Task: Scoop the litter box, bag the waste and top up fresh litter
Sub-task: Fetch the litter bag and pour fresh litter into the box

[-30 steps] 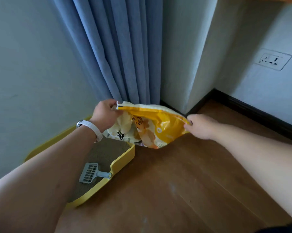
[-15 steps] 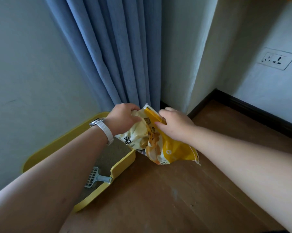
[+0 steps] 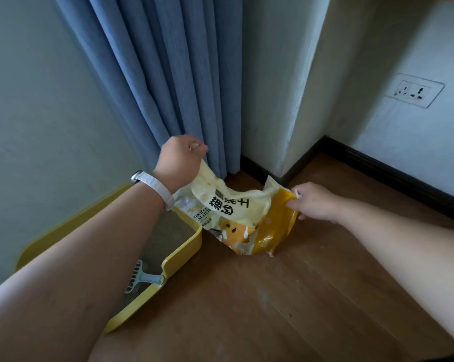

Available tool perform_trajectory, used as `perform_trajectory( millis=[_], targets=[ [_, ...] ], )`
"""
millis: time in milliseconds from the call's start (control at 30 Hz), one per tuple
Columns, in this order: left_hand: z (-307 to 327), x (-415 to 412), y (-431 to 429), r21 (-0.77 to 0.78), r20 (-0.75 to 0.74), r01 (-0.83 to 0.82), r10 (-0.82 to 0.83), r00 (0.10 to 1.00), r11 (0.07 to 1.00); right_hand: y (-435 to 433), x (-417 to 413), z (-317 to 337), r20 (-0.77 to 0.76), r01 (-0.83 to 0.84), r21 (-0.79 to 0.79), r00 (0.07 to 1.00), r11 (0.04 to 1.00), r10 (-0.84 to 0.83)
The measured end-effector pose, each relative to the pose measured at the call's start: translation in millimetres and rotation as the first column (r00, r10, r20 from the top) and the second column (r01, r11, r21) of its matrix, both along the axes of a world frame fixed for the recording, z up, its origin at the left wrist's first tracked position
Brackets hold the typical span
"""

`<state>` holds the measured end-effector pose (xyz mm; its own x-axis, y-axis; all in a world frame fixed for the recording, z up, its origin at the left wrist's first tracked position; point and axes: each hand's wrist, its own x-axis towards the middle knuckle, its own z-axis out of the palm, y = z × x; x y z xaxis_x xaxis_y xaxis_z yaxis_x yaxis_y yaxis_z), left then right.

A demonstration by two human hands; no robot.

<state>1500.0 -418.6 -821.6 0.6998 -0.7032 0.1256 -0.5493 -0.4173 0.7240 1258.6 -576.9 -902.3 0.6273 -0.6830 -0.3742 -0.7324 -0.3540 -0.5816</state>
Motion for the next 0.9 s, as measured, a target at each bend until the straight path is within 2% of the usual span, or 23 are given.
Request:
perform_trajectory(
  millis=[67, 167, 200, 267, 300, 400, 467, 567, 700, 800, 900],
  targets=[
    [2, -10, -9, -0.017, -0.008, 0.003, -0.003, 1.000, 1.000, -4, -4, -3, -0.032, -0.002, 0.064, 0.999, 0.998, 0.004],
    [1, -21, -16, 0.000, 0.010, -0.002, 0.002, 1.000, 1.000, -5, -1, 2, -0.084, -0.067, 0.023, 0.994, 0.998, 0.068],
    [1, -23, -17, 0.005, 0.014, -0.005, 0.005, 1.000, 1.000, -2, 3, 9, -0.165, -0.138, -0.048, 0.978, 0.989, 0.128],
    [1, -24, -19, 0.000, 0.009, -0.010, 0.010, 1.000, 1.000, 2, 13, 25, -0.353, -0.327, -0.246, 0.907, 0.912, 0.230],
    [2, -24, -19, -0.008, -0.001, -0.015, 0.015, 1.000, 1.000, 6, 19, 33, -0.376, -0.384, -0.304, 0.889, 0.872, 0.261],
    [6, -28, -22, -0.046, -0.059, -0.020, 0.017, 0.998, 0.999, 27, 43, 56, -0.206, -0.408, -0.260, 0.909, 0.875, 0.363],
    [8, -35, -26, -0.067, -0.079, -0.004, -0.001, 0.997, 0.998, 46, 62, 59, -0.098, -0.408, -0.299, 0.913, 0.863, 0.397],
    [13, -47, -30, -0.106, -0.091, 0.017, -0.027, 0.996, 0.994, 68, 80, 58, 0.066, -0.246, -0.369, 0.955, 0.896, 0.289],
    [20, -50, -22, -0.161, -0.197, 0.054, -0.086, 0.977, 0.986, 72, 74, 68, 0.266, -0.128, -0.323, 0.939, 0.938, 0.220],
    [19, -44, -13, -0.165, -0.104, 0.243, -0.262, 0.960, 0.956, 66, 64, 77, 0.306, -0.095, -0.326, 0.931, 0.941, 0.200],
    [12, -32, -9, -0.070, 0.008, 0.396, -0.397, 0.918, 0.915, 53, 49, 85, 0.320, -0.035, -0.369, 0.934, 0.929, 0.162]
  ],
)
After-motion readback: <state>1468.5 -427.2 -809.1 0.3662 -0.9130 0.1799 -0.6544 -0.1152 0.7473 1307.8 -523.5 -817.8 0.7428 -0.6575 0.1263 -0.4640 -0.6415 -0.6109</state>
